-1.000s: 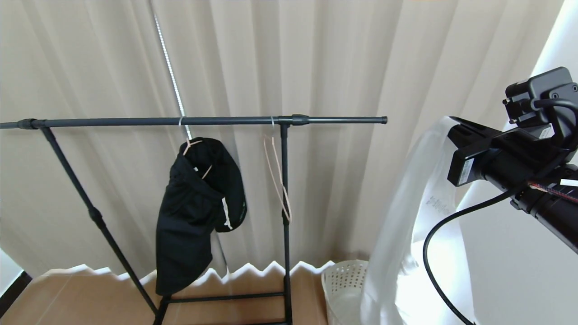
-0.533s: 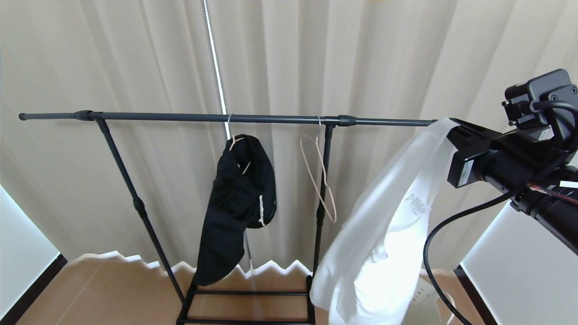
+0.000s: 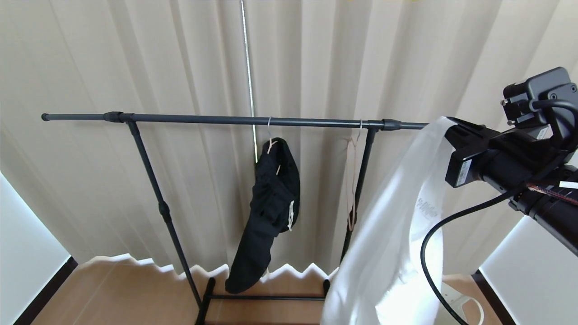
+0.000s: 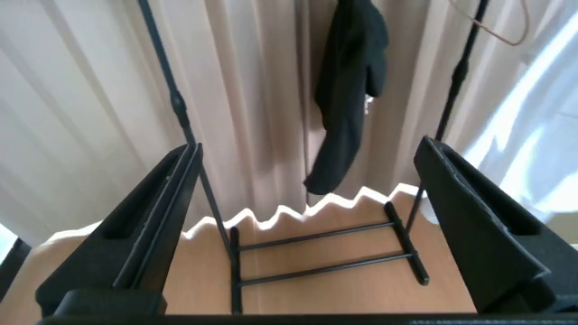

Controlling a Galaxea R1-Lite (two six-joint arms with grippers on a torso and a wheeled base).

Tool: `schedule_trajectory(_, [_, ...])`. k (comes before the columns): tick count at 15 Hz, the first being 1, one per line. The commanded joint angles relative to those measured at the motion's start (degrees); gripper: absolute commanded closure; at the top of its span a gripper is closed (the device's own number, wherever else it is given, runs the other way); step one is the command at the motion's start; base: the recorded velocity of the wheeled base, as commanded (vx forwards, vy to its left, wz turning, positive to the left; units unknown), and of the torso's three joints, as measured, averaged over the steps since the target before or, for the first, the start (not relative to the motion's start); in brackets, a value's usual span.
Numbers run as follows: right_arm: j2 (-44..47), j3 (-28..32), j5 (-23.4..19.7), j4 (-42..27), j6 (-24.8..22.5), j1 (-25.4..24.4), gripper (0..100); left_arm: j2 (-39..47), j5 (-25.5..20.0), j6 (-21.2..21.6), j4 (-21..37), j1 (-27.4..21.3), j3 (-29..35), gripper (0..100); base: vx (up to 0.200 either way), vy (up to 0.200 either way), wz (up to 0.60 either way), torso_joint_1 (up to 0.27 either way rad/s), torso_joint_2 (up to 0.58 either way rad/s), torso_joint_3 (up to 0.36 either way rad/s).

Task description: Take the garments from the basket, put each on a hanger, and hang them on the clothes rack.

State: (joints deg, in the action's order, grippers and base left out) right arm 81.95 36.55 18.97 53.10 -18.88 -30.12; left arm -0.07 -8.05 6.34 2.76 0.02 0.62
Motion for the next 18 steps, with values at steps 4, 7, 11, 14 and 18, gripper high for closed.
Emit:
schedule_trajectory(4, [0.3,-0.3,0.1,0.1,-0.2,0.0,100,0.1,0.0,0.0,0.0,0.1,0.0,0,0.0,0.0,-0.15,0.007,0.0,-0.002])
schedule_trajectory(7, [0.2,-0.2,0.0,0.0,-0.2,0.0,100,0.1,0.0,0.0,0.0,0.1,0.0,0,0.0,0.0,0.0,0.0,0.0,0.0])
schedule_trajectory(11, [0.7,-0.3,0.0,0.1,-0.2,-0.1,100,0.1,0.0,0.0,0.0,0.1,0.0,0,0.0,0.0,-0.45,-0.001,0.0,0.002])
schedule_trajectory(14, [0.6,-0.5,0.1,0.1,-0.3,-0.1,100,0.1,0.0,0.0,0.0,0.1,0.0,0,0.0,0.0,0.0,0.0,0.0,0.0])
schedule_trajectory(18, [0.6,-0.6,0.1,0.1,-0.3,0.0,100,0.1,0.0,-0.1,0.0,0.1,0.0,0,-0.05,0.0,0.0,0.001,0.0,0.002])
